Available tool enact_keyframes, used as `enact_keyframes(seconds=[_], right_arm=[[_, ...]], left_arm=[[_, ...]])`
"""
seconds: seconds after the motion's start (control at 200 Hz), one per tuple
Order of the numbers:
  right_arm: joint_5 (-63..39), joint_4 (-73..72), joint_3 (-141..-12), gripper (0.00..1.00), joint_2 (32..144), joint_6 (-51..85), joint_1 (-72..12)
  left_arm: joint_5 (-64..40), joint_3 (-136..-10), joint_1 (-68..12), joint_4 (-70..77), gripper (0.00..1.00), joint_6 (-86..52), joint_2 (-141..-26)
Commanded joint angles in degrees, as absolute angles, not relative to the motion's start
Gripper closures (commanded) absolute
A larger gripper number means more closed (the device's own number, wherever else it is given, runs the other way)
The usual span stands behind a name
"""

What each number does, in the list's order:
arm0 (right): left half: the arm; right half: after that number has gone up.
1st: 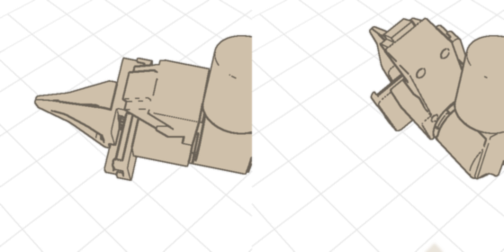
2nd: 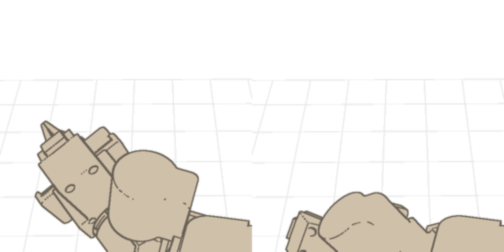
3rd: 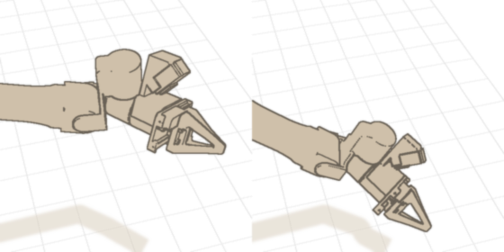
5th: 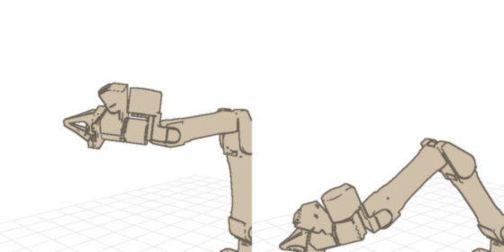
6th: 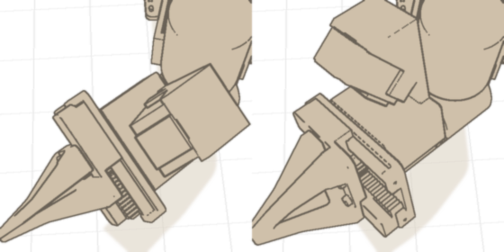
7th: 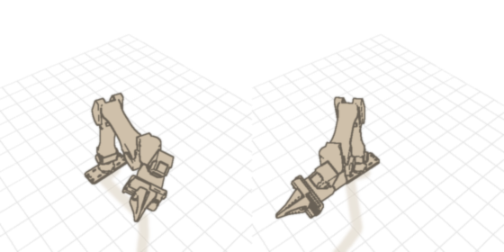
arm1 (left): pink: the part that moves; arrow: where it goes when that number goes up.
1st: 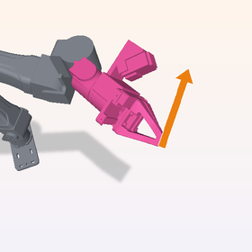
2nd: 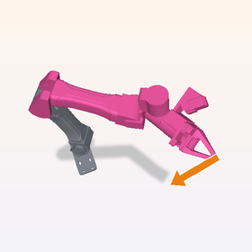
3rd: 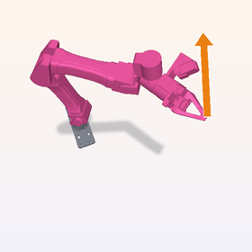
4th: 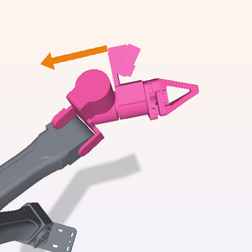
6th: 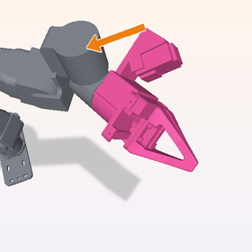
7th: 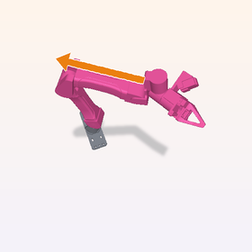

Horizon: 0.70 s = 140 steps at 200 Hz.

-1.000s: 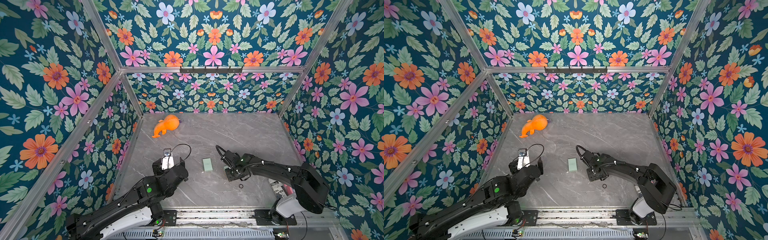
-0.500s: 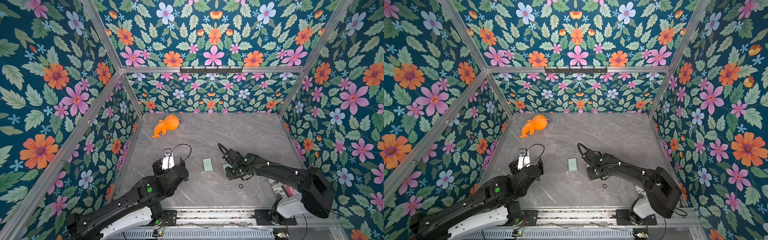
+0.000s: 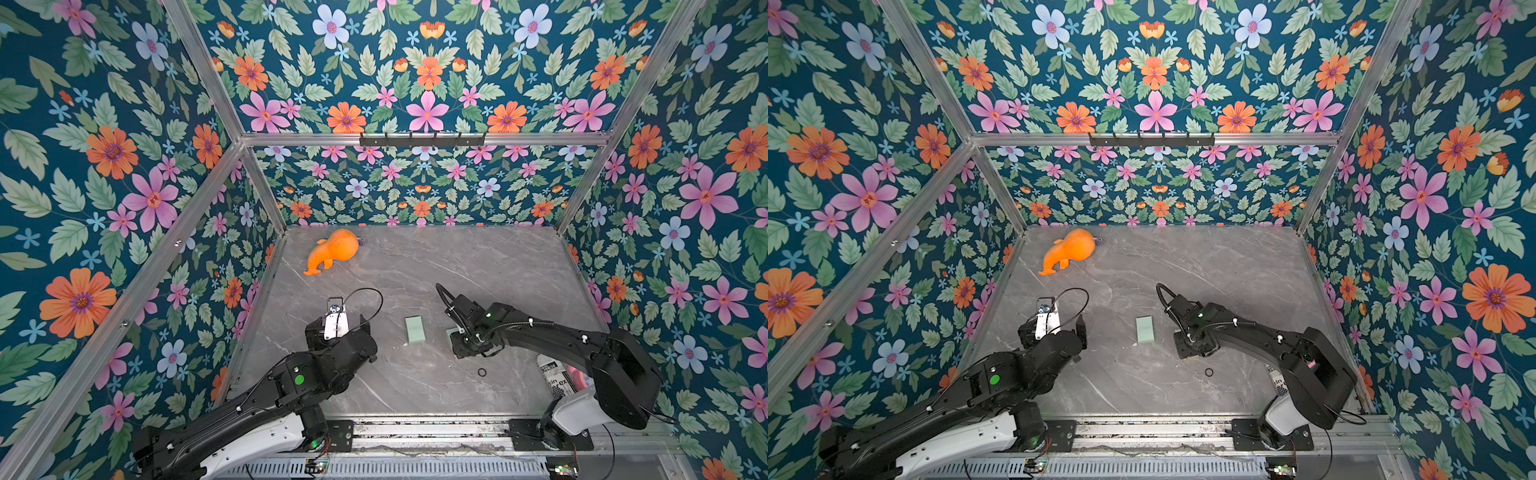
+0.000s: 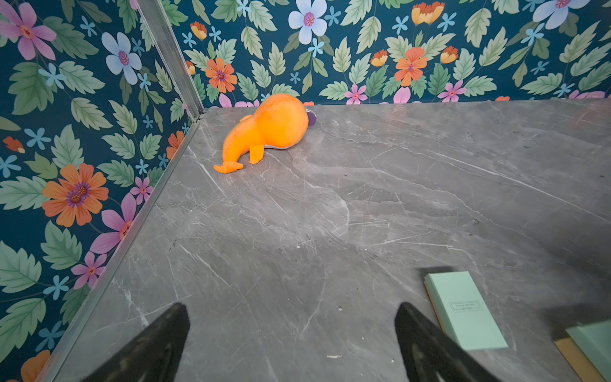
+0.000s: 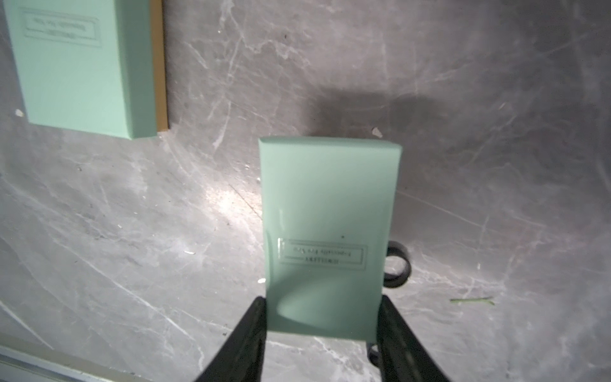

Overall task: Take the rings out of the lift-off lid box
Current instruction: Close the lid on the jewelry box.

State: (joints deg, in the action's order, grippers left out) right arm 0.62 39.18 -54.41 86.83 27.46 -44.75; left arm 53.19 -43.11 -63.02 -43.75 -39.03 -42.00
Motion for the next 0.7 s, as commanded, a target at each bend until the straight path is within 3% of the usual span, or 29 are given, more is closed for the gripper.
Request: enact_keyframes(seconds=[0.0,0.695], right_arm=[[1.0,40.1,-54.3,0.61,87.0,26.8,-44.6],[1.0,40.6,-54.2,0.62,88.2,27.5,-44.5]], left_arm=[[53.6,-43.5,-63.0,-44.1,0.00,-39.3,-41.9],[53.7,-43.5,-62.9,-44.2,0.00,-39.3,-41.9]])
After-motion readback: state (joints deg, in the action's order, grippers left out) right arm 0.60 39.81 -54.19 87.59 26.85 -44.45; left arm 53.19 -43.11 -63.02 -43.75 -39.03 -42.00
